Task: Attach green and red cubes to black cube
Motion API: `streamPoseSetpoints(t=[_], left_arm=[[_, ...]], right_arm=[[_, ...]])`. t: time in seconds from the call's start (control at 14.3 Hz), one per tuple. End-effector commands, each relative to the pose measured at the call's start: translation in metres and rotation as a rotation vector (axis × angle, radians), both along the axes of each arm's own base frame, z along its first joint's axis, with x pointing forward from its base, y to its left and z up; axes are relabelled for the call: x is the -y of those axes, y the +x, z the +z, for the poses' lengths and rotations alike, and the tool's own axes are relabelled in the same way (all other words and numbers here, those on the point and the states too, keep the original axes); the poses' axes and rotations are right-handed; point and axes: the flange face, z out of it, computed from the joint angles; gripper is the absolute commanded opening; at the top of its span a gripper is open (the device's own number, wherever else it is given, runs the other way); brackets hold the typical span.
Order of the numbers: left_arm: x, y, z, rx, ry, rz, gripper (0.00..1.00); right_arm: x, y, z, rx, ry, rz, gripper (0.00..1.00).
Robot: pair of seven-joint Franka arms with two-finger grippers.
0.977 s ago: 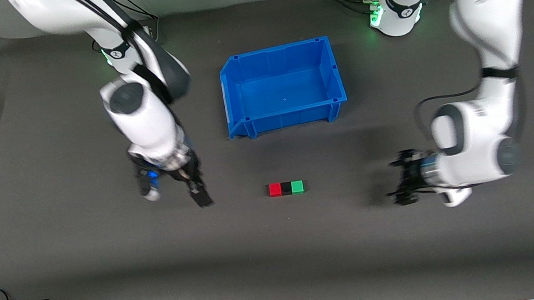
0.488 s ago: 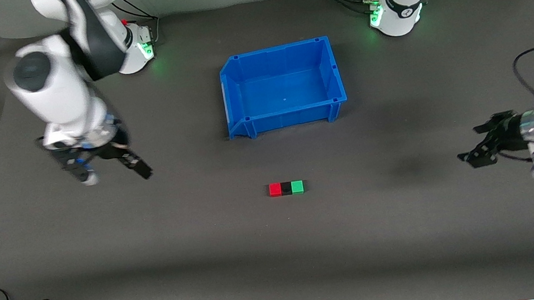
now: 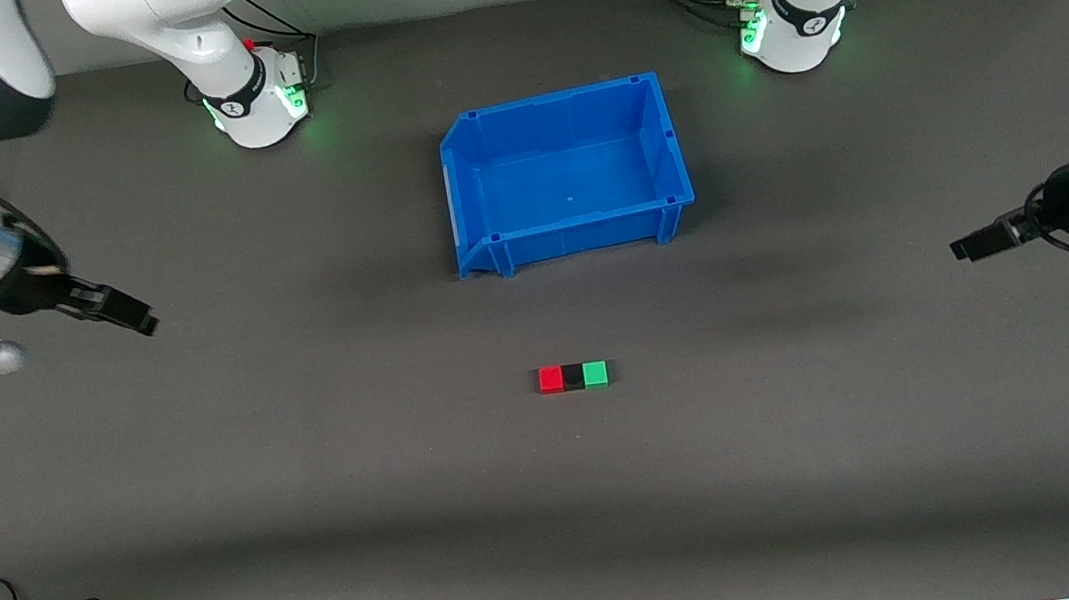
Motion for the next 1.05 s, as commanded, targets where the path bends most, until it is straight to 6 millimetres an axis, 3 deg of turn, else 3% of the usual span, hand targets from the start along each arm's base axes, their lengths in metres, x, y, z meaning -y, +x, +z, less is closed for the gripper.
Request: streamPoseSetpoints(t=[0.0, 0.14, 0.28, 0.49, 0.98], left_arm=[[0.021, -0.014, 0.032, 0.048, 0.037, -0.153, 1.0], [0.032, -0.021, 0.046, 0.079, 0.063, -0.218, 1.0], [0.034, -0.023, 0.055, 0.104, 0.081, -0.311, 1.0], [0.034, -0.027, 0.065, 0.14, 0.084, -0.317, 1.0], [0.033, -0.03, 0.075, 0.166, 0.085, -0.312, 1.0]], right_arm=[[0.014, 0.005, 0.017, -0.005, 0.021, 0.051, 1.0], [0.011, 0.007, 0.027, 0.003, 0.003, 0.207, 1.0], [0.012, 0.008, 0.036, 0.004, -0.001, 0.231, 1.0], [0.008, 0.007, 0.022, -0.06, -0.018, 0.386, 1.0], [0.009, 0.005, 0.02, -0.095, -0.013, 0.401, 1.0]])
